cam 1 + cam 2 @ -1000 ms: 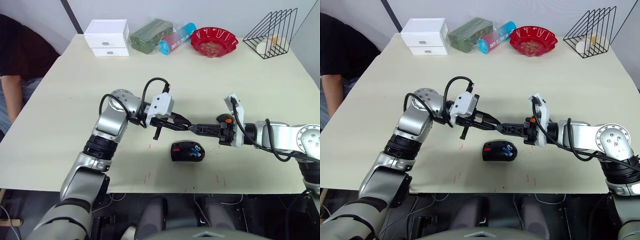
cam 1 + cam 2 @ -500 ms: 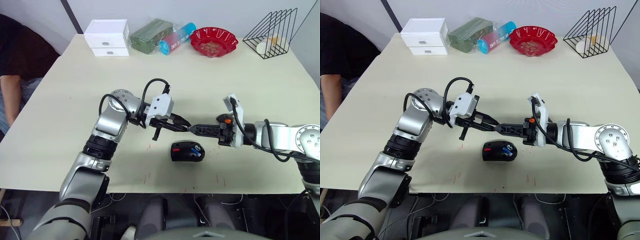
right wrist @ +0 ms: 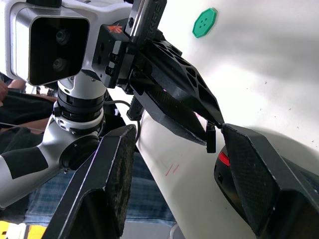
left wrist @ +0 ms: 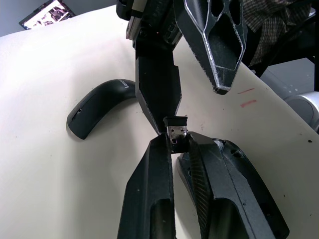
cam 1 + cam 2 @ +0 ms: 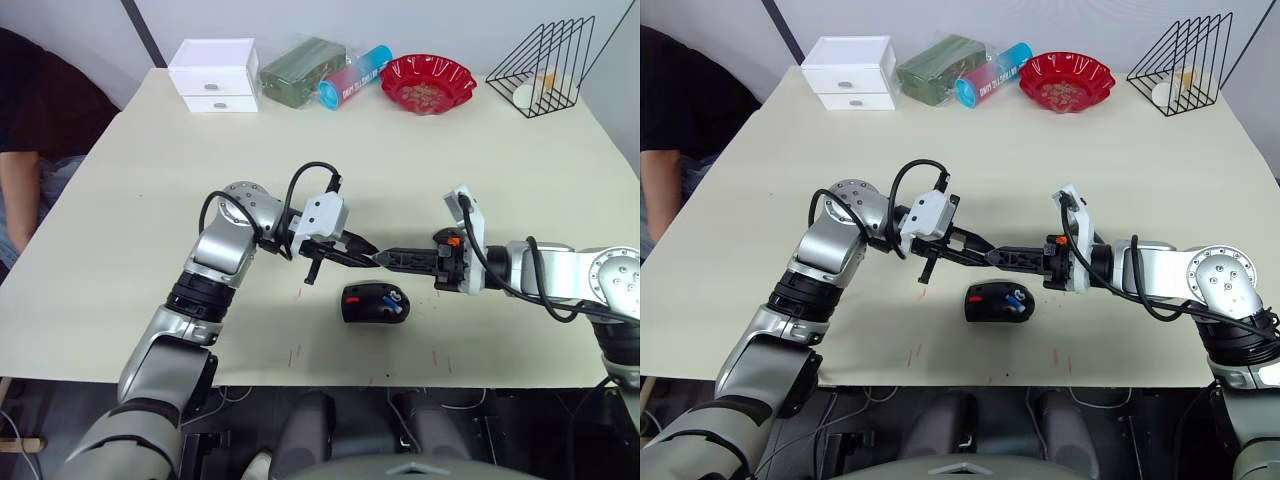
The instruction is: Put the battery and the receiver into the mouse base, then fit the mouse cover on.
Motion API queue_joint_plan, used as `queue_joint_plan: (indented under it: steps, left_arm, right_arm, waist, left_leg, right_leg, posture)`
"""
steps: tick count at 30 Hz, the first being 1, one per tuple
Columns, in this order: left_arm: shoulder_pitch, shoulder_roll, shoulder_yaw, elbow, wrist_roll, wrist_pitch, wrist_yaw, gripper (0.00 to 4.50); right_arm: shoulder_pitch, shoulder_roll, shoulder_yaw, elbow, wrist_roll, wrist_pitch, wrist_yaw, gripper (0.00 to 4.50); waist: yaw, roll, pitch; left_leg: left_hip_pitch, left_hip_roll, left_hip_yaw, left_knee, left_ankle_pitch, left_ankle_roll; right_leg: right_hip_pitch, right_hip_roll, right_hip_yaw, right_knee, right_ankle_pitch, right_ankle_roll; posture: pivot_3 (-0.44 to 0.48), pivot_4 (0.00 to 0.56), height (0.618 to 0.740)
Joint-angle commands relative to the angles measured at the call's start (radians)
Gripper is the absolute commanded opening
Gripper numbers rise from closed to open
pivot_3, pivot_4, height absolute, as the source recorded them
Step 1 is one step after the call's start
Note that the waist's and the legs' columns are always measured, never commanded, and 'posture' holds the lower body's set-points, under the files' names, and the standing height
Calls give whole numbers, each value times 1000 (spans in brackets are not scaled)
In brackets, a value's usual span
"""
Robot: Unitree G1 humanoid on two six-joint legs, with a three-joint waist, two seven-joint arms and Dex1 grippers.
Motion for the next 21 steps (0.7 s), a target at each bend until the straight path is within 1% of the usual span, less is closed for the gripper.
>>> queue_joint_plan:
  steps: [1, 17, 19, 21]
  left_arm:
    - [-8, -5, 4, -5, -11, -7, 6, 89]
    - [-14, -6, 1, 10, -9, -19, 10, 89]
    - [-14, -7, 1, 9, -9, -19, 10, 89]
    - [-14, -7, 1, 9, -11, -19, 10, 89]
  right_arm:
    - [-15, 1, -9, -30, 33, 6, 24, 2856]
    - [-22, 1, -9, -21, 33, 14, 20, 2856]
    - [-23, 2, -10, -21, 33, 14, 19, 2328]
    - [-24, 2, -10, -20, 33, 14, 17, 1530]
  waist:
    - [0, 0, 0]
    - [0, 0, 0]
    - [0, 0, 0]
    - [0, 0, 0]
  left_leg:
    - [0, 0, 0, 0, 0, 0]
    - [0, 0, 0, 0, 0, 0]
    - [0, 0, 0, 0, 0, 0]
    - [0, 0, 0, 0, 0, 0]
  right_leg:
    - [0, 0, 0, 0, 0, 0]
    - [0, 0, 0, 0, 0, 0]
    - [0, 0, 0, 0, 0, 0]
    - [0, 0, 0, 0, 0, 0]
  posture:
    - [0, 150, 740]
    - [0, 150, 740]
    - [0, 150, 740]
    - [0, 150, 740]
